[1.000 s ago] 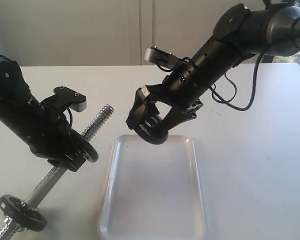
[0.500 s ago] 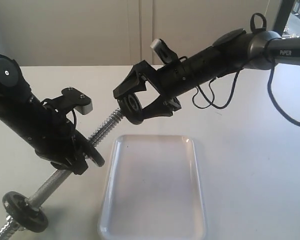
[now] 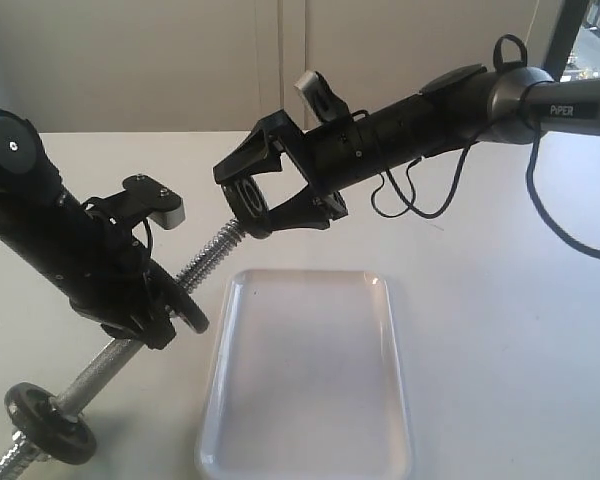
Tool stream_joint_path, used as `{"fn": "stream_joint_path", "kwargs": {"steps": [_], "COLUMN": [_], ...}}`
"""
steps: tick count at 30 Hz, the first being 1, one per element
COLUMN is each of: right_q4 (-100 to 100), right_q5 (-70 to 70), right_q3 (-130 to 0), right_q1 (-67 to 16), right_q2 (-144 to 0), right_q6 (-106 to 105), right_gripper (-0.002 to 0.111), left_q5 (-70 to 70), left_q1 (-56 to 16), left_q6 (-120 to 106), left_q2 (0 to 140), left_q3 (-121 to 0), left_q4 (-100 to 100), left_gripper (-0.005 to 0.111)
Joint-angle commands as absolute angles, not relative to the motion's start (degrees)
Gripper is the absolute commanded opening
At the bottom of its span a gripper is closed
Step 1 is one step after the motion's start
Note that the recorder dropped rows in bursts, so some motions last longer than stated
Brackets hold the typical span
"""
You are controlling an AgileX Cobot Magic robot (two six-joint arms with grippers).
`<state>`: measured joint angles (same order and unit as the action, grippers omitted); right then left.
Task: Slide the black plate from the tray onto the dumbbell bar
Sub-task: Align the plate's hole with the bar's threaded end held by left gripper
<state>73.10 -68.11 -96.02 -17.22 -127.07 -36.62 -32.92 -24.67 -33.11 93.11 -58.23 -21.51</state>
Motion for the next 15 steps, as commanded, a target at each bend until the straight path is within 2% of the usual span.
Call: {"fn": "stream_joint_path", "kwargs": {"steps": [1, 15], "right_q4": [77.08, 76.42], "right_q5": [-69.96, -69.96], "right_q3": [-96.72, -96.72], "right_q1": [-17.77, -17.01], "right_q2": [-127.46, -127.26], "right_q6": [-37.47, -37.25], "right_gripper": [0.0, 0.0], "left_q5": [-31.92, -31.48], "left_q1": [-24.74, -24.74], "left_q6": [-33.45, -33.09], "left_q2": [90.69, 90.81], "left_q3": [-59.38, -59.34], "left_q4": [-25.68, -25.52], "left_gripper": [0.0, 0.0]}}
